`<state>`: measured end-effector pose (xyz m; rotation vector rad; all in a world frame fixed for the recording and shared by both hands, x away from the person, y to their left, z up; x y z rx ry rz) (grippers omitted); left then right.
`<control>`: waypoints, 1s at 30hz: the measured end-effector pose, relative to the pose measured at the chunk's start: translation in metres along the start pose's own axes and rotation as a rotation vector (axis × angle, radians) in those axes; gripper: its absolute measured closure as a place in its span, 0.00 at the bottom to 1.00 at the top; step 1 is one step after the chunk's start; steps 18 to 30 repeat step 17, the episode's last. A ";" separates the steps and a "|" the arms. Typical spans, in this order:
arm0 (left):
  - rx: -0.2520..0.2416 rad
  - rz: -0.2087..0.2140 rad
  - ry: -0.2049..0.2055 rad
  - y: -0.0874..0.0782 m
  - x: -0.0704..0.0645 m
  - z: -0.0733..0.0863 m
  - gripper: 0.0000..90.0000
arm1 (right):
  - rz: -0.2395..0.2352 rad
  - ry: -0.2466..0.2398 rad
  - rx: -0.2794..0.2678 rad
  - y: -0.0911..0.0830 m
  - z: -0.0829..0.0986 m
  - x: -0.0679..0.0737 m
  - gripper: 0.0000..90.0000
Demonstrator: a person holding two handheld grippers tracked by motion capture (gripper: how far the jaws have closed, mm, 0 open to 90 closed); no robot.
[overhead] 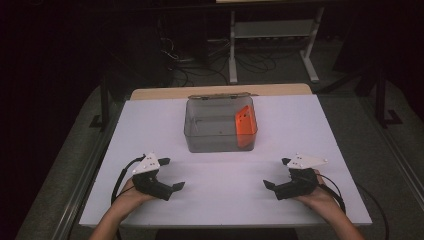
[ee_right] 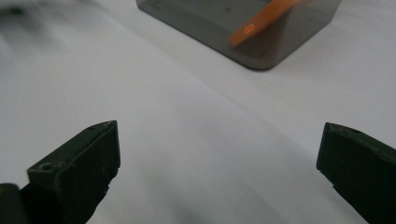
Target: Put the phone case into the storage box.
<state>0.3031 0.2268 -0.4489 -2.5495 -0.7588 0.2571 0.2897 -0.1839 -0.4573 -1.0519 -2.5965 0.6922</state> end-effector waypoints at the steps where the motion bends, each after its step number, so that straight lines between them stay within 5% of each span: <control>1: -0.001 -0.001 0.001 0.000 0.000 0.000 0.00 | 0.000 0.003 -0.001 -0.001 0.001 0.000 0.00; 30: 0.002 0.005 -0.001 0.002 0.001 0.000 0.00 | 0.007 -0.007 0.016 -0.001 0.005 -0.001 0.00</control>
Point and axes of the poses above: each handheld gripper's, and its own axes: y roughly forward along the jaws, z roughly out of its underside, x roughly to its left, the point moved 3 cm from there along y, roughly forward along the jaws, and after that the axes turned 3 degrees about -x, right-handed, at the moved point
